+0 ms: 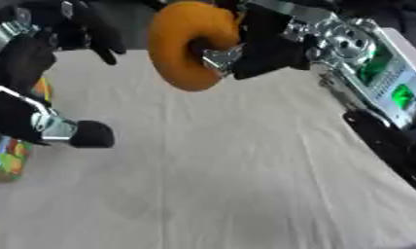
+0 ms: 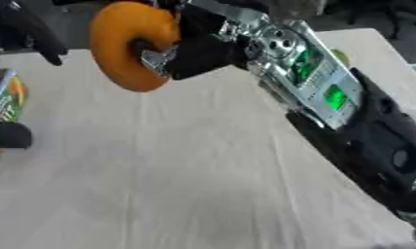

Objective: Pick up the objects with one hand, pass them to the other hand, and then place them into the box on the other side of the table.

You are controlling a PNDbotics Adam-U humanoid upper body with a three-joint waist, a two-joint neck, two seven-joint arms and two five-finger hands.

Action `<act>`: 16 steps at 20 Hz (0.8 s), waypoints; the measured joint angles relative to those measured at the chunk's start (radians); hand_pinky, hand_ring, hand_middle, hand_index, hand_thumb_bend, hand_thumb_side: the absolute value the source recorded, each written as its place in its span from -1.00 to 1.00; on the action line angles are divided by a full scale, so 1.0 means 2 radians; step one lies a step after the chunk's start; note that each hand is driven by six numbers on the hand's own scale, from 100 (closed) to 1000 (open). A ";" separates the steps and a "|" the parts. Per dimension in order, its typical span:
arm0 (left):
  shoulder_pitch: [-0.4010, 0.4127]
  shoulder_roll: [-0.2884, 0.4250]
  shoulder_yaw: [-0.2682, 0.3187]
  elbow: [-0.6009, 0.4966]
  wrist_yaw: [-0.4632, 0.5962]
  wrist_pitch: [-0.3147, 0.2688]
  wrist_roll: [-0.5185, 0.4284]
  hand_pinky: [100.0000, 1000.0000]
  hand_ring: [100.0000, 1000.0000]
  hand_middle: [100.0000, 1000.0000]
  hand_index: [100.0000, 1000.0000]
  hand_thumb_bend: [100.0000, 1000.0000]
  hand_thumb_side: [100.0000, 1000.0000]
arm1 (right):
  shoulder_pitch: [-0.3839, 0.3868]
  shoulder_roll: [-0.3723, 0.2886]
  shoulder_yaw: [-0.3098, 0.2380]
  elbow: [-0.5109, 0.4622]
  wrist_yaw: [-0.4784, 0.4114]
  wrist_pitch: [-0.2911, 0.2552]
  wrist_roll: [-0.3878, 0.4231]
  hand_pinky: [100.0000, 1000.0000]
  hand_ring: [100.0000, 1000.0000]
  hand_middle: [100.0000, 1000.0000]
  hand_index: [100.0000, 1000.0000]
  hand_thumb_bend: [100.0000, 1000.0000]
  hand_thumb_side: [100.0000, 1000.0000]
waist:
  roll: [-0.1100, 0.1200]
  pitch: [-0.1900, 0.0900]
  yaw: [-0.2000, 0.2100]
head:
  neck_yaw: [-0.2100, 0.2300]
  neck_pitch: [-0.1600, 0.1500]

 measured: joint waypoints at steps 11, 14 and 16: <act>-0.003 -0.023 -0.003 0.021 -0.066 0.083 -0.014 0.27 0.46 0.35 0.63 0.91 -0.33 | -0.016 0.013 0.013 0.000 0.006 0.009 0.012 0.40 0.33 -0.24 0.09 -1.00 -1.00 | -0.001 0.000 0.000 | -0.001 -0.002; -0.003 -0.027 -0.003 0.023 -0.074 0.095 -0.002 0.25 0.40 0.23 0.55 0.87 -0.36 | -0.019 0.013 0.016 0.000 0.008 0.011 0.014 0.40 0.32 -0.24 0.08 -1.00 -1.00 | -0.001 0.000 0.000 | -0.001 -0.002; -0.001 -0.028 -0.003 0.025 -0.075 0.100 0.010 0.22 0.35 0.17 0.54 0.90 -0.37 | -0.019 0.013 0.016 0.000 0.010 0.012 0.013 0.39 0.32 -0.24 0.08 -1.00 -1.00 | -0.001 0.000 0.000 | -0.001 -0.002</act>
